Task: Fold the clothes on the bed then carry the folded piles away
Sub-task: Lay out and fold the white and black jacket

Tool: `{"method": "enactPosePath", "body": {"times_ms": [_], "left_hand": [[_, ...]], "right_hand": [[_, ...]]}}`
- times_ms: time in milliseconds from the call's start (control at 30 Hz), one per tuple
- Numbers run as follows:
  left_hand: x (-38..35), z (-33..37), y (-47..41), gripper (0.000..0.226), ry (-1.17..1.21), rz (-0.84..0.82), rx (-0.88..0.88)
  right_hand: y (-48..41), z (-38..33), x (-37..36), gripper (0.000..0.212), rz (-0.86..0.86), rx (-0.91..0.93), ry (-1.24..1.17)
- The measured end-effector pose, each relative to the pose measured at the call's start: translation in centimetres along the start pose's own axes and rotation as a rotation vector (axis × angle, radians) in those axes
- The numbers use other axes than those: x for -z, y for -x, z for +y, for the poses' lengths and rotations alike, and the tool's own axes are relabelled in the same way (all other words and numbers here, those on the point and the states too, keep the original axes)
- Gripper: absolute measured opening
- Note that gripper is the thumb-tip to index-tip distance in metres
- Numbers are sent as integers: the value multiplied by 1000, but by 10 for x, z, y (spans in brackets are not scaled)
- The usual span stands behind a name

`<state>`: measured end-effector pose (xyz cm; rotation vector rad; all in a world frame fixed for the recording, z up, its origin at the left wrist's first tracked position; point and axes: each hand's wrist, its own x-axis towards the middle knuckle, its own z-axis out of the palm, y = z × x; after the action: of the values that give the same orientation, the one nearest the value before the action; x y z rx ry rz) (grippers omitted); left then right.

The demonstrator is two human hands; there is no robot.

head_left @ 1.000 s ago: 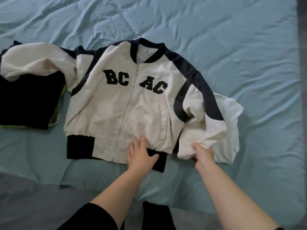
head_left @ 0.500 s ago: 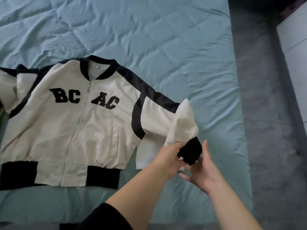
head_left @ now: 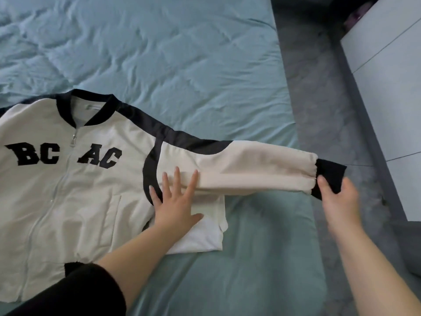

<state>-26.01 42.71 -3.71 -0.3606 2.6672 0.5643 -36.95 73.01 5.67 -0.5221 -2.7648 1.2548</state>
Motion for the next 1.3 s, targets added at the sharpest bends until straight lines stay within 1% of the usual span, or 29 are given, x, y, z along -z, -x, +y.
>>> {"method": "enactPosePath", "body": {"times_ms": [100, 133, 167, 233, 300, 367, 433, 500, 567, 633, 667, 700, 733, 767, 800, 833, 867, 933, 1000, 1067, 1133, 1167, 1233, 1300], "left_hand": [[-20, -21, -20, 103, -13, -354, -19], [-23, -24, -22, 101, -27, -405, -13], [-26, -22, -23, 101, -40, -400, -1], [-28, -8, -19, 104, -32, -298, 12], [-29, 20, -12, 106, 60, -177, -87], [-23, 57, -4, 106, 248, -61, -254], [-15, 95, 1, 102, 490, 27, -341], [-5, 119, 3, 89, 713, 100, -302], [5, 118, -1, 63, 786, 186, -208], [14, 95, -7, 33, 828, 202, -125], [20, 78, -11, 19, 877, 203, -75], [27, 59, -14, 10, 931, 212, -7], [35, 38, -18, 11, 983, 234, 73], [45, 15, -22, 11, 1048, 252, 145], [56, -9, -24, 9, 1114, 269, 198], [68, -34, -25, 12, 1154, 288, 232], [82, -60, -24, 19, 1172, 308, 250], [107, -115, -19, 26, 1214, 336, 272], [125, -169, -13, 24, 1249, 348, 317], [129, -221, -10, 21, 1226, 342, 401], [117, -268, -9, 19, 1194, 327, 534], [108, -289, -8, 23, 1204, 321, 620], [90, -321, -6, 36, 1234, 291, 802], [77, -342, -5, 42, 1295, 260, 909]], "right_hand": [[-6, 29, -10, 4, -17, -100, -10], [-4, 36, -17, 4, -19, -143, -17], [-2, 40, -22, 3, -14, -187, -46], [2, 40, -29, 5, 0, -261, -174], [9, 30, -34, 11, -29, -295, -321], [22, 15, -40, 9, -113, -296, -390], [38, -3, -48, 8, -210, -275, -421], [56, -24, -56, 9, -346, -262, -464], [73, -41, -63, 28, -451, -272, -529], [89, -45, -73, 37, -412, -371, -618], [98, -42, -82, 39, -365, -462, -657], [109, -38, -94, 38, -336, -573, -673], [124, -33, -109, 39, -358, -681, -672], [141, -31, -127, 43, -439, -774, -667], [159, -30, -145, 48, -551, -852, -666], [175, -32, -163, 52, -662, -911, -675], [189, -35, -180, 55, -751, -948, -694], [204, -44, -209, 55, -852, -973, -789], [209, -56, -235, 53, -864, -983, -919], [210, -67, -257, 52, -863, -980, -1017], [211, -73, -276, 49, -863, -997, -1090], [211, -75, -284, 50, -844, -1019, -1110], [210, -73, -296, 54, -754, -1059, -1126], [209, -67, -305, 51, -599, -1105, -1145]]}}
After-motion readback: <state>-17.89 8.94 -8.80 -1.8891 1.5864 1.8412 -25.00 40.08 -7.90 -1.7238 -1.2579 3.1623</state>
